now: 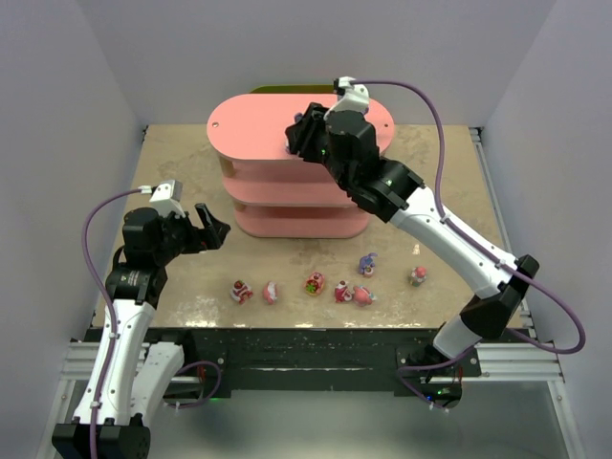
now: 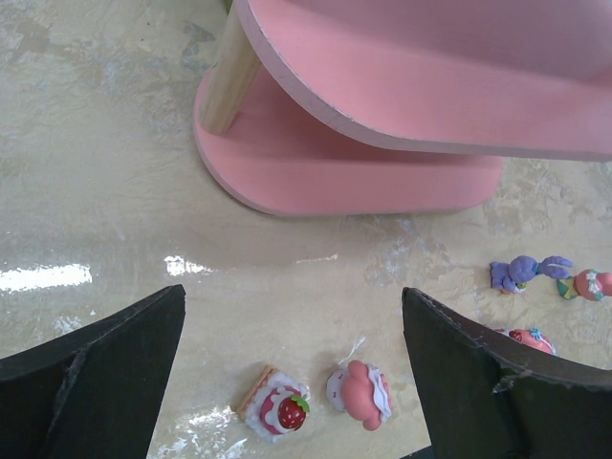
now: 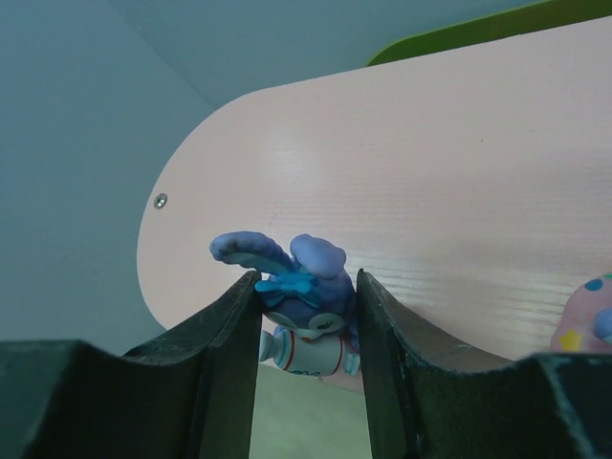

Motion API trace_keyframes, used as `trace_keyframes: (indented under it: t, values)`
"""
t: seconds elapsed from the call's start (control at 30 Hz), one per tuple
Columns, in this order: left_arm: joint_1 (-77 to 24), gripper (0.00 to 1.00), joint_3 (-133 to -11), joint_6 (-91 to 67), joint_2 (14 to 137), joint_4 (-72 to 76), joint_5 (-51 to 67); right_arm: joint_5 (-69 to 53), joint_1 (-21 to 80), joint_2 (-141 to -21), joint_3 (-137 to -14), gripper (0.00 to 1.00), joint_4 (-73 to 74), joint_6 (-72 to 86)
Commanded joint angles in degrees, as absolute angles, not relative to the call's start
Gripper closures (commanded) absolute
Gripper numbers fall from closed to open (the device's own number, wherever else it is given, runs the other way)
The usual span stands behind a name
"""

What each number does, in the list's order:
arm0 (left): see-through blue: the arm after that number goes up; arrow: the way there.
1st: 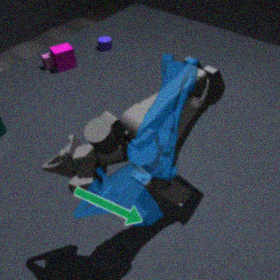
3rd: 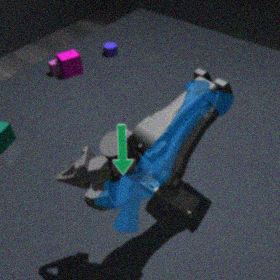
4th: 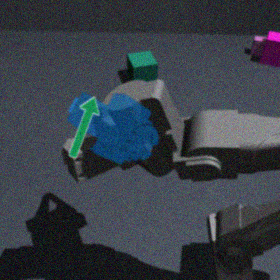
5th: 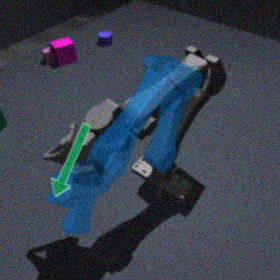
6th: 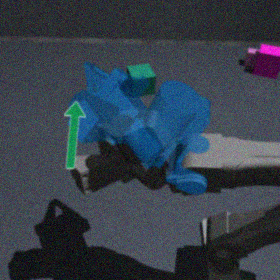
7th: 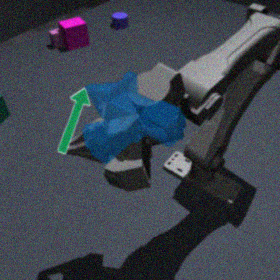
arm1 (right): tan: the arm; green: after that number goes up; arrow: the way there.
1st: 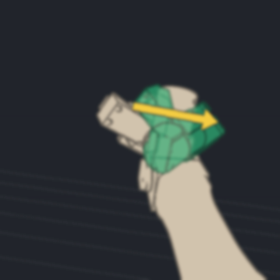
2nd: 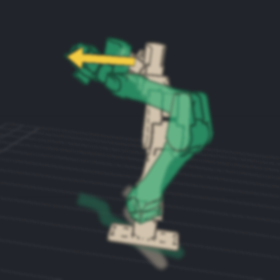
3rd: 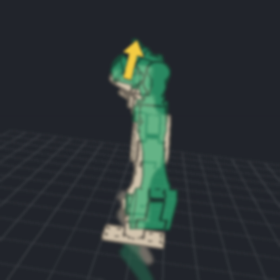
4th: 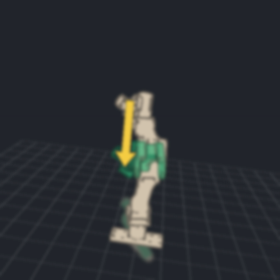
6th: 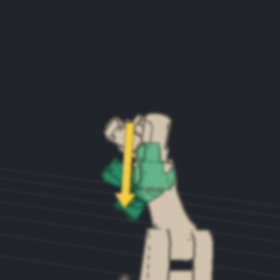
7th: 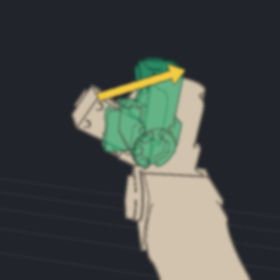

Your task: Place and organize the plastic toys onto the shelf

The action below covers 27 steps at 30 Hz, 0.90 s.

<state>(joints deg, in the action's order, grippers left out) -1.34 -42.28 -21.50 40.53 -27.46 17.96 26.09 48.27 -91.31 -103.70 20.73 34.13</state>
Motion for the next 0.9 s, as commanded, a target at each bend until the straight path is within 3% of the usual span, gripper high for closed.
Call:
trace_keyframes:
  t: [0.0, 0.53, 0.87]
  values:
    - [-1.7, 0.01, -42.1, -21.4, 40.4, -25.8, 17.9, 35.1, 49.2, -89.6, -102.0, 0.75, 16.1, 36.7]
    - [-1.7, 0.00, -42.0, -20.9, 40.3, -26.2, 17.4, 38.8, 50.2, -92.1, -101.9, 0.66, 13.2, 36.7]
    - [-1.7, 0.01, -42.0, -21.0, 40.1, -26.2, 17.2, 38.5, 50.3, -92.5, -102.9, 0.49, 13.5, 36.0]
